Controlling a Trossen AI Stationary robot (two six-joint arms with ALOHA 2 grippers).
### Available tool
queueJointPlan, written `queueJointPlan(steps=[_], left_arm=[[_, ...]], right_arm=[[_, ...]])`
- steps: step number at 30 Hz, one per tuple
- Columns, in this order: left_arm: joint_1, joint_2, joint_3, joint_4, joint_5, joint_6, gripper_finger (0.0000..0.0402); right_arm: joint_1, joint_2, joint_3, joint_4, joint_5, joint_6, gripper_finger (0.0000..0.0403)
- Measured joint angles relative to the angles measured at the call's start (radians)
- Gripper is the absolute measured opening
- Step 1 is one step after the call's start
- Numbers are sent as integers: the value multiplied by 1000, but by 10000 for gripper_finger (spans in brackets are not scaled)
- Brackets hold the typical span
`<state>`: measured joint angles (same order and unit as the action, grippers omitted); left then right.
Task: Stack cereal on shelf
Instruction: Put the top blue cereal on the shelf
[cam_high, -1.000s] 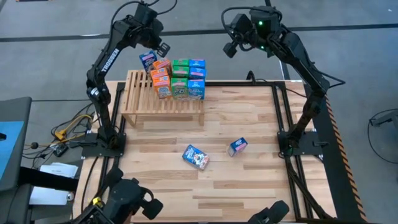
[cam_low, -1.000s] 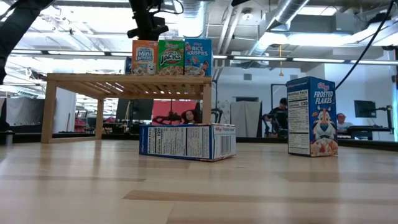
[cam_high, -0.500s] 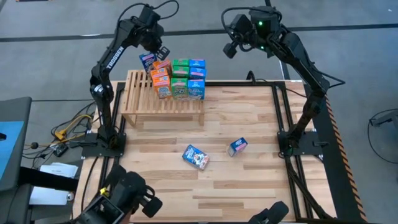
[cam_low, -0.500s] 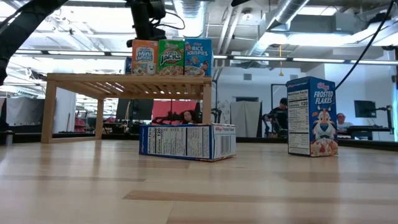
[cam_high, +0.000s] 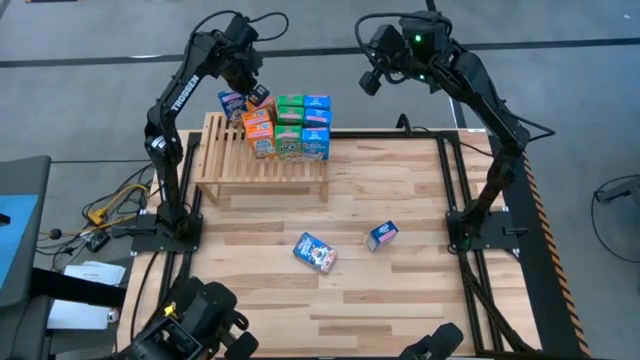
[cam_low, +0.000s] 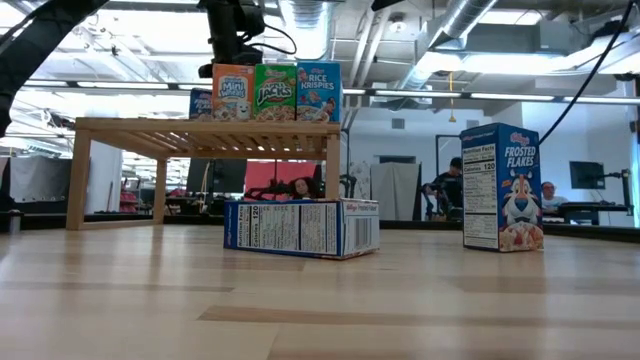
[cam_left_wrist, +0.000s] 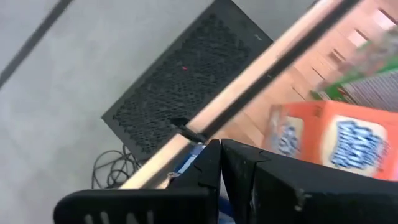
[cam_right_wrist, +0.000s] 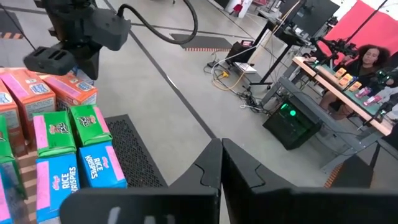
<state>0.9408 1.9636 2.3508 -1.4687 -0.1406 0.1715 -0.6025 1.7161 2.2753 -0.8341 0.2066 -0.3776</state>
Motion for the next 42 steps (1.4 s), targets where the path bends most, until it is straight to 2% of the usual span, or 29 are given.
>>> queueJointPlan(steps=[14,23,28,34,42], left_arm=[[-36,0,0,-20,37,-46,0],[-54,-17,4,76,-65,-63,0],[-49,-26,5,68,-187,-58,0],[-27,-27,3,49,-220,-52,0],[-21,-28,3,-23,-208,-39,0]], right_arm=[[-1,0,0,1,0,-55,26],[-2,0,0,-3,0,-92,26],[-2,0,0,-4,0,-95,26],[-2,0,0,-4,0,-95,26],[-2,0,0,-4,0,-94,26]])
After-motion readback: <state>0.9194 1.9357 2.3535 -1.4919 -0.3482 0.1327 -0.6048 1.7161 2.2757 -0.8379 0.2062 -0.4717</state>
